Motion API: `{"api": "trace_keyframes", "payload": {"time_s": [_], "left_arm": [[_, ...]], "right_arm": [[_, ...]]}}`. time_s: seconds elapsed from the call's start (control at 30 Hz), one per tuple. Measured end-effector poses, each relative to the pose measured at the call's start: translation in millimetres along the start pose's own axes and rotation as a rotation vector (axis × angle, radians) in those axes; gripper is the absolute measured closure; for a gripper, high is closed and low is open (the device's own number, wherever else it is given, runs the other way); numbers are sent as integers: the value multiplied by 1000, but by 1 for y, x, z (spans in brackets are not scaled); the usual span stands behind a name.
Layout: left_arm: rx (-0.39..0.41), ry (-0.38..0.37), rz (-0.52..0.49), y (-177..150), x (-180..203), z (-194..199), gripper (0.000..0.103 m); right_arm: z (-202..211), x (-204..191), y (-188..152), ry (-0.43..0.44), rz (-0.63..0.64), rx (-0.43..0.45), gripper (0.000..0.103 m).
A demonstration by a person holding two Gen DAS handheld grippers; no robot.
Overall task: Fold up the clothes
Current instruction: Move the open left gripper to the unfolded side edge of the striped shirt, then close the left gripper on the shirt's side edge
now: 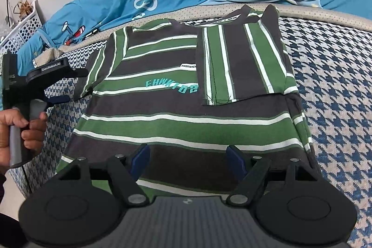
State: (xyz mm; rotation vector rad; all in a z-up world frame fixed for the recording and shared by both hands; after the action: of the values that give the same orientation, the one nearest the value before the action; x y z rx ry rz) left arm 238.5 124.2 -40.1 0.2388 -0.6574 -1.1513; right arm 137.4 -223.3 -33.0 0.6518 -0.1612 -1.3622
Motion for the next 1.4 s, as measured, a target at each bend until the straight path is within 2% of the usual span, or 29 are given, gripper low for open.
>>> {"api": "trace_keyframes", "payload": {"time_s": [0.3,0.47,0.57,0.67,1.0,1.17,1.23,1.4], "left_arm": [[12,-17,-20,7,12,-8,3],[21,-49,-30,7,19,-9,21],[30,-54,-7,8,15,-8,35],[35,-84,38,9,9,-6,44],[45,-54,44,9,8,-7,52],[53,-35,50,9,9,-7,88],[57,-20,48,8,10,-7,95],[95,-23,63,10,14,1,97]], "right_arm": [[1,6,0,6,-41,-4,31],[-1,6,0,8,-35,-8,31],[-2,5,-1,8,-35,-13,31],[-5,4,-1,9,-36,-22,31],[-8,3,-2,10,-36,-31,31],[-8,2,-1,10,-30,-33,31],[-8,2,-1,9,-27,-34,31],[-9,2,-1,8,-31,-33,31]]}}
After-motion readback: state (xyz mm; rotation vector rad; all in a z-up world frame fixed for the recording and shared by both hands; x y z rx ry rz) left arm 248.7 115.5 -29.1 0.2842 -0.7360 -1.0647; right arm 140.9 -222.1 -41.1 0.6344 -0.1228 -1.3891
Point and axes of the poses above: each gripper's, at about its wrist camera, not at the fingertips, and z roughly against the way its jaws point, x to its right, y to its top, the point moved 2 cm from there along -z, roughly the way its jaws point, and after that the axes turned 5 degrees about -x, right-handed, at the moved point
